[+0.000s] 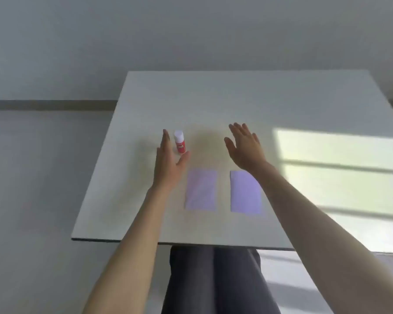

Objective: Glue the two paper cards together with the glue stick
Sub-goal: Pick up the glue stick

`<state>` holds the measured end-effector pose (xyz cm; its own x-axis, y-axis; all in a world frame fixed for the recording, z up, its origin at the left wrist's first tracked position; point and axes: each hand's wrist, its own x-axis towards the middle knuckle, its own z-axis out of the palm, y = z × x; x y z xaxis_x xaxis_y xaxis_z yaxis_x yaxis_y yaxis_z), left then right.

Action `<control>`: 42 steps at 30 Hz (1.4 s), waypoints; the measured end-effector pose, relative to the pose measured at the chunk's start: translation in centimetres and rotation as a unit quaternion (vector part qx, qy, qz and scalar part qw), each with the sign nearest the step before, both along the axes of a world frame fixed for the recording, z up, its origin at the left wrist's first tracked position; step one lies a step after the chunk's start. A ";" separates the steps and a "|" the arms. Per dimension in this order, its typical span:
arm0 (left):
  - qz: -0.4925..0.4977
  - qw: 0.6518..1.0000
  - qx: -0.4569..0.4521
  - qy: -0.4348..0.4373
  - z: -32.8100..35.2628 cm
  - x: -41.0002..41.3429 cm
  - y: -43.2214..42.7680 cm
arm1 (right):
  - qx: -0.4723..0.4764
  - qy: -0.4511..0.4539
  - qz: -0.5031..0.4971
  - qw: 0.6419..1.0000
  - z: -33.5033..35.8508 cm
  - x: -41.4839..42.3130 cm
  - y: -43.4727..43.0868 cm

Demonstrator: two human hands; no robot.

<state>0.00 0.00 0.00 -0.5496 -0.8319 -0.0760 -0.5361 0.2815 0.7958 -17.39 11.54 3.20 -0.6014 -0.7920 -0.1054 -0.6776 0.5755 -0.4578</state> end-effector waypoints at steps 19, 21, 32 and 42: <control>-0.046 0.951 -0.304 0.023 4.1 -0.3 2.8 | -0.172 -0.203 -0.076 0.961 4.1 4.5 0.1; -0.040 0.949 -0.311 0.029 4.2 -0.3 2.9 | -0.195 -0.265 -0.019 0.944 4.0 4.0 0.5; -0.036 0.937 -0.346 0.021 4.1 -1.0 3.0 | -0.176 -0.226 -0.006 0.958 3.7 3.8 0.4; -0.053 0.944 -0.323 0.028 3.9 -1.5 3.1 | -0.228 -0.247 -0.001 0.942 3.0 3.7 1.1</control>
<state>-1.51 3.14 3.87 -0.6207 -0.6348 0.4602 -0.4399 0.7678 0.4657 -13.67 12.65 6.25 -0.5702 -0.8212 -0.0220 -0.3162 0.2441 -0.9168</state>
